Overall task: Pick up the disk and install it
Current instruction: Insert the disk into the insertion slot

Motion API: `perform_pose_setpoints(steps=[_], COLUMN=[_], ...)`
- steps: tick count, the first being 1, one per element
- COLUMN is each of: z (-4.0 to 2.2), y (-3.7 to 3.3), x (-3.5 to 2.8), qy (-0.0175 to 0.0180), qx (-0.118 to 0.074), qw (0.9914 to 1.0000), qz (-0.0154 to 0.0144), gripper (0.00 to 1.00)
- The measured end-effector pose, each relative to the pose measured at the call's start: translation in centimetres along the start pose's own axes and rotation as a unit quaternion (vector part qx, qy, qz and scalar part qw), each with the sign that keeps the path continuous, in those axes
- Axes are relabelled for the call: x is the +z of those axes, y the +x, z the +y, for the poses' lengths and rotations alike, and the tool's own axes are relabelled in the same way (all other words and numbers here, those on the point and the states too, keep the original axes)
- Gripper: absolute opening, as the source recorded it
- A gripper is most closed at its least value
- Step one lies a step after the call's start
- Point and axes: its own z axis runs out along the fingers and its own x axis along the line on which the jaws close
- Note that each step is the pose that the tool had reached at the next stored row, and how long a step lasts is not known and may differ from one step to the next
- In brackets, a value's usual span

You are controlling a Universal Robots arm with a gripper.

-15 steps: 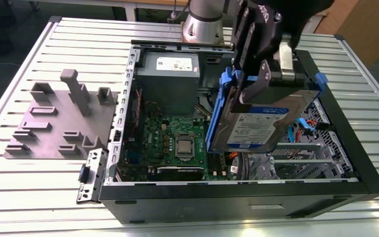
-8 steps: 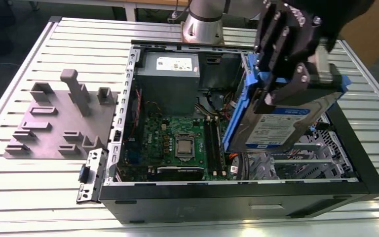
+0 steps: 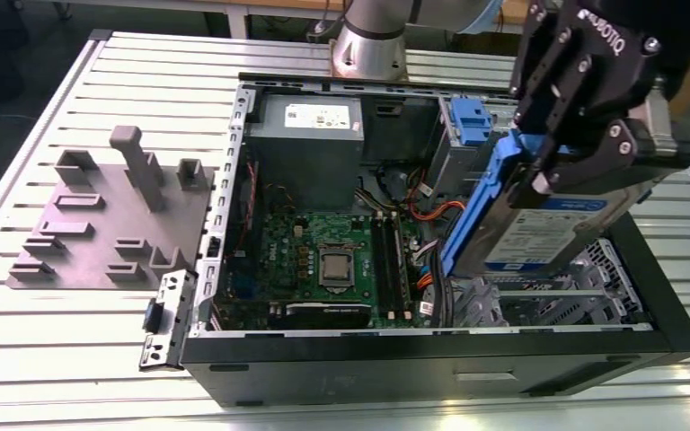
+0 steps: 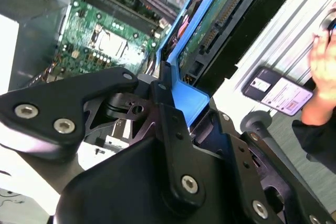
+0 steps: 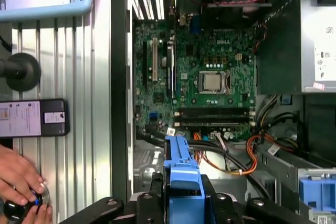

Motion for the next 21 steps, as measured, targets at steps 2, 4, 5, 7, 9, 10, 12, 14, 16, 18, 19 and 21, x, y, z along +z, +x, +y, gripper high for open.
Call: perform_pose_setpoints(steps=[2,4,5,7,9,10,12,14,16,18,19,21], z=[-0.80,-1.65,-2.02,-2.82,-3.47,-3.76,-4.19,-4.48,-4.62,-4.88,-5.05,-5.26], y=[-0.02,-0.04,-0.04,-0.06,-0.08,-0.08,-0.10,-0.11,-0.11,-0.12,-0.12,-0.13], x=[0.04,0.07,0.08,0.14,0.20,0.24,0.35,0.51,0.69,0.83,0.88,0.97], qy=[0.0000,0.0000,0.0000,0.0000,0.0000,0.0000,0.0000,0.0000,0.0001,0.0001,0.0001,0.0001], qx=[0.000,0.000,0.000,0.000,0.000,0.000,0.000,0.000,0.000,0.000,0.000,0.000], qw=[1.00000,1.00000,1.00000,1.00000,1.00000,1.00000,1.00000,1.00000,1.00000,1.00000,1.00000,1.00000], qz=[-0.0001,0.0000,0.0000,-0.0001,-0.0001,-0.0001,0.0000,0.0000,-0.0002,-0.0003,-0.0002,-0.0002], gripper=[0.36,0.36,0.36,0.36,0.36,0.36,0.36,0.36,0.36,0.36,0.36,0.36])
